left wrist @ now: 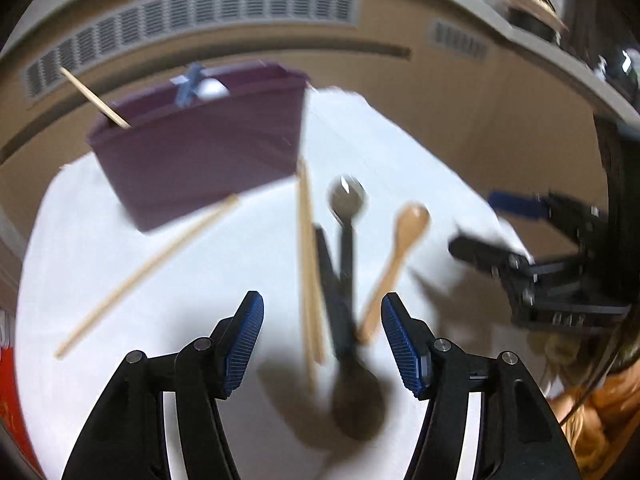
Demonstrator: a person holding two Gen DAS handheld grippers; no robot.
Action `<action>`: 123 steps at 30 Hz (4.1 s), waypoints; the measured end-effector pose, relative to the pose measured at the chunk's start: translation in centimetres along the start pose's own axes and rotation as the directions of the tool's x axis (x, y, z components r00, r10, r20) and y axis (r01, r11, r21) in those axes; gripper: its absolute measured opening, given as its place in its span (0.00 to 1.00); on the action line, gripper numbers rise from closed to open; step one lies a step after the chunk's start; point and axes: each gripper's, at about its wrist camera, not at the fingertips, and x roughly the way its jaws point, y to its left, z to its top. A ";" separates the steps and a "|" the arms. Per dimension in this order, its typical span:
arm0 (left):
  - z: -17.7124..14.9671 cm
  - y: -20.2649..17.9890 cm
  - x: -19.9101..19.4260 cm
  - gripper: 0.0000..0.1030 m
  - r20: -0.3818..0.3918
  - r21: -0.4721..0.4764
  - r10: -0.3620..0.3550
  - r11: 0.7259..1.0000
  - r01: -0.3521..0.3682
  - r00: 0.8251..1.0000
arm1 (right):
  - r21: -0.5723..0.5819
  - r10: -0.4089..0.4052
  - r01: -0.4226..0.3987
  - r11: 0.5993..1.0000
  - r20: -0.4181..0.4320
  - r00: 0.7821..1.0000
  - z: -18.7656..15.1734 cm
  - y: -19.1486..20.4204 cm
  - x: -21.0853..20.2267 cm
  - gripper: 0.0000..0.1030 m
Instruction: Organize utensils
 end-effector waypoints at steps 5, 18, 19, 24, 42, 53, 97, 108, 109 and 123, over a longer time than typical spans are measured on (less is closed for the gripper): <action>-2.0 -2.6 0.4 0.60 -0.058 0.071 -0.002 0.997 0.007 0.998 | -0.007 0.000 0.000 1.000 -0.004 1.000 -1.1 0.1 -0.5 0.76; -2.7 -2.5 1.9 0.58 -0.107 0.060 0.077 0.996 -0.070 0.991 | -0.015 0.020 -0.021 1.000 -0.032 0.999 -0.5 1.2 0.4 0.76; -2.8 -2.4 1.8 0.56 -0.103 0.054 0.078 0.996 -0.072 0.992 | -0.004 0.021 -0.021 1.000 -0.045 0.999 -0.4 1.3 0.8 0.76; -2.9 -1.3 1.3 0.44 -0.095 0.019 0.087 0.996 -0.086 0.992 | 0.074 -0.037 0.047 0.996 -0.126 0.991 0.5 1.7 3.3 0.76; -3.4 2.5 -0.7 0.44 -0.053 -0.088 0.123 0.988 -0.128 0.991 | 0.138 -0.100 0.134 0.981 -0.232 0.968 4.7 3.7 8.9 0.76; -3.0 4.4 -1.8 0.52 -0.050 -0.171 0.142 0.974 -0.148 0.989 | -0.049 0.011 -0.020 0.999 -0.172 0.985 0.0 1.0 5.4 0.63; 10.4 -2.4 11.7 0.42 -0.219 0.095 0.062 0.995 -0.042 0.974 | 0.015 0.042 -0.040 0.999 -0.135 0.990 -3.8 -1.9 0.1 0.47; 7.1 -0.5 6.8 0.32 -0.134 0.075 0.049 0.996 -0.039 0.990 | 0.039 0.047 -0.040 0.998 -0.216 0.975 -3.6 -0.5 1.8 0.48; 6.6 0.1 6.0 0.32 -0.126 0.063 0.051 0.997 -0.043 0.991 | 0.027 0.035 -0.030 0.999 -0.218 0.975 -3.2 -0.3 2.2 0.48; 3.0 6.0 1.5 0.32 -0.047 -0.077 0.030 0.996 -0.033 0.998 | 0.208 -0.001 0.059 0.976 -0.270 0.963 0.3 2.1 6.2 0.62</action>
